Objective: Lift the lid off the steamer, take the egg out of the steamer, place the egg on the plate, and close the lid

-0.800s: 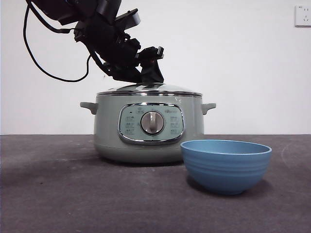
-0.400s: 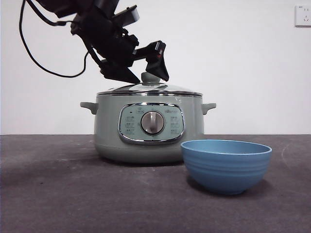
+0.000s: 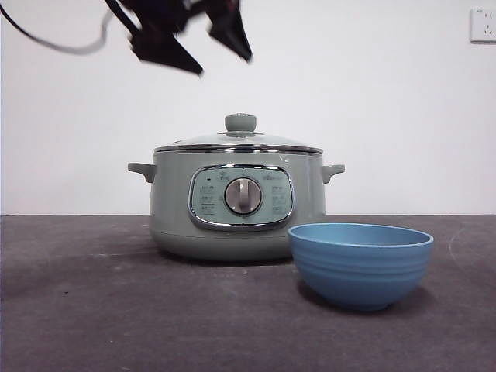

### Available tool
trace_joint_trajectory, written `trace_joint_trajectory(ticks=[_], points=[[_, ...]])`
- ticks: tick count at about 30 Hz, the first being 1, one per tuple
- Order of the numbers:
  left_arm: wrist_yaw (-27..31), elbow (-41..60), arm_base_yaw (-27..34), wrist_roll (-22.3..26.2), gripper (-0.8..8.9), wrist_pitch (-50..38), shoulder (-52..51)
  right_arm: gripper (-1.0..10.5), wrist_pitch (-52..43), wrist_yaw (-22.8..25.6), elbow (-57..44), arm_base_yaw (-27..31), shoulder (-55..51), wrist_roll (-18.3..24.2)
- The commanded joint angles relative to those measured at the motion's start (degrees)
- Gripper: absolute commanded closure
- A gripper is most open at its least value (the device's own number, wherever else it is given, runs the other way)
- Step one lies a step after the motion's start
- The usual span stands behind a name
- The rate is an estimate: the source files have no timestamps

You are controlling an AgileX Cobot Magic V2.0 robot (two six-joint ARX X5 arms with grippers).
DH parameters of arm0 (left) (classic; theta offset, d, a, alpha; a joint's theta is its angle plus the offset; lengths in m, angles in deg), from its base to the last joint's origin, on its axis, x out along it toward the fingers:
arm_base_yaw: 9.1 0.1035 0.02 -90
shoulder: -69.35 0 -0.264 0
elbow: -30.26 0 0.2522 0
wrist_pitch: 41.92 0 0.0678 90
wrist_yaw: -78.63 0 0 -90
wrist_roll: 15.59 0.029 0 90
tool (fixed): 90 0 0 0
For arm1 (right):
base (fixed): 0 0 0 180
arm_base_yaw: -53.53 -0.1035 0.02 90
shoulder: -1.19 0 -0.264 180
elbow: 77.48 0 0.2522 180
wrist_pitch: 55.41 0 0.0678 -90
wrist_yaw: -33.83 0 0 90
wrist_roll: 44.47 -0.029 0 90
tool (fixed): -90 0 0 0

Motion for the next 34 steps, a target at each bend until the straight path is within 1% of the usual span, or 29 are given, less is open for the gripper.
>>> trace_joint_trajectory(ticks=[1, 3, 6, 7, 10, 11, 14, 18, 32, 34], points=[[-1.3, 0.6, -0.3, 0.1, 3.17, 7.2, -6.2, 9.6, -0.2, -0.1, -0.2, -0.2, 0.0, 0.5], [-3.2, 0.6, -0.4, 0.0, 3.44, 13.5, -11.1, 9.6, -0.2, -0.2, -0.2, -0.2, 0.0, 0.5], [-4.7, 0.6, -0.5, 0.0, 4.61, 22.5, -17.9, 9.6, 0.3, -0.7, -0.2, -0.2, 0.0, 0.6], [-4.7, 0.6, -0.5, 0.0, 5.09, 25.6, -20.2, 9.6, 0.7, -1.7, -0.2, -0.2, 0.0, 0.8], [-4.7, 0.6, -0.5, 0.0, 7.38, 33.1, -25.7, 9.6, 2.4, -1.8, -0.2, -0.2, 0.0, 1.0], [-4.7, 0.6, -0.5, 0.0, 8.29, 35.8, -27.7, 9.6, 3.2, -1.8, -0.2, -0.2, 0.0, 1.2], [-4.6, 0.6, -0.5, 0.0, 8.21, 41.1, -31.9, 9.6, 5.0, -1.8, -0.2, -0.2, 0.0, 1.4], [-4.6, 0.6, -0.5, 0.0, 8.21, 44.7, -35.4, 9.6, 6.1, -1.8, -0.2, -0.2, 0.0, 1.4], [-4.4, 0.6, -0.5, 0.1, 8.17, 47.0, -36.5, 9.6, 6.1, -1.1, -0.2, -0.2, 0.0, 1.3], [-4.4, 0.6, -0.5, 0.1, 8.17, 47.0, -36.5, 9.6, 6.1, 0.2, -0.2, -0.2, 0.0, 1.4]])
